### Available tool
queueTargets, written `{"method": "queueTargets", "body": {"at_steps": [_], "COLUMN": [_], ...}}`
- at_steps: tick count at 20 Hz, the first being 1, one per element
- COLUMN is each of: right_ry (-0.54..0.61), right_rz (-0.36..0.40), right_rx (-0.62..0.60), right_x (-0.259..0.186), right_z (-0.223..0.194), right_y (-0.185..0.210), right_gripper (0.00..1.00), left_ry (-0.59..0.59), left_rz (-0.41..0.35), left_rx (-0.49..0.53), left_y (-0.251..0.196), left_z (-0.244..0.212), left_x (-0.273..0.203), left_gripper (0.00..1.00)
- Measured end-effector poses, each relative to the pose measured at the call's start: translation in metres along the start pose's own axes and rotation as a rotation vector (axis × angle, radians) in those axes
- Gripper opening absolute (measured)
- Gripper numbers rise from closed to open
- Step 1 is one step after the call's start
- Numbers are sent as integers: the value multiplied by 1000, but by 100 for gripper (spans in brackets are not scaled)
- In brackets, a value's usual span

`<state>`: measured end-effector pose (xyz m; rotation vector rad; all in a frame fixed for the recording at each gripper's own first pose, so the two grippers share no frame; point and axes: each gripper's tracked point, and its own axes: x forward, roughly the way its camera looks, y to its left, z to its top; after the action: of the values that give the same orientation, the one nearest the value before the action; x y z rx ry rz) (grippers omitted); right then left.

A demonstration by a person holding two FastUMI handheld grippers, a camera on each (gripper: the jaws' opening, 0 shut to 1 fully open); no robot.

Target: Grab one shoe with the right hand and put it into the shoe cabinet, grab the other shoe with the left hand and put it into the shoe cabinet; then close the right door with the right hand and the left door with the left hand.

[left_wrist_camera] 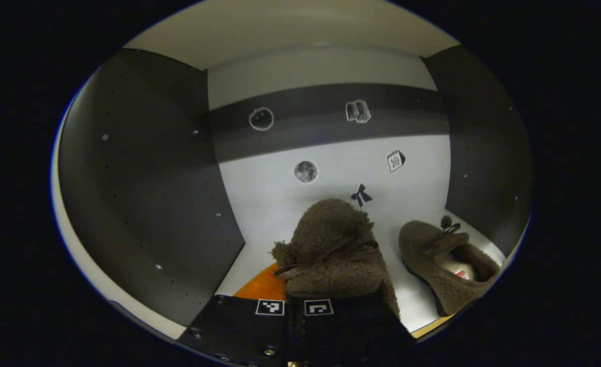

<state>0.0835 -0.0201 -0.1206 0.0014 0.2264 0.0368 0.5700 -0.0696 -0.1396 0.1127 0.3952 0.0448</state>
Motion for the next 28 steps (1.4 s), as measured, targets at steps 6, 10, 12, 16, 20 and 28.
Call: {"method": "queueTargets", "body": {"at_steps": [6,10,12,16,20,28], "right_ry": [24,31,27,23,16,-34], "right_rz": [-1,15,15,15,26,15], "right_rx": [3,16,18,21,21,16], "right_x": [1,3,4,8,11,6], "right_z": [-5,-5,-3,0,5,20], "right_y": [-1,5,5,7,12,13], "right_gripper": [100,100,100,100,100,100], "left_ry": [184,225,218,158,129,-157], "left_rz": [-26,-41,-63,-111,-139,-115], "left_rx": [50,72,69,50,11,3], "left_y": [-4,-5,-5,0,6,23], "left_z": [-33,-36,-32,-16,-10,40], "left_x": [18,13,8,-12,-44,-146], "left_gripper": [0,11,13,80,95,97]}}
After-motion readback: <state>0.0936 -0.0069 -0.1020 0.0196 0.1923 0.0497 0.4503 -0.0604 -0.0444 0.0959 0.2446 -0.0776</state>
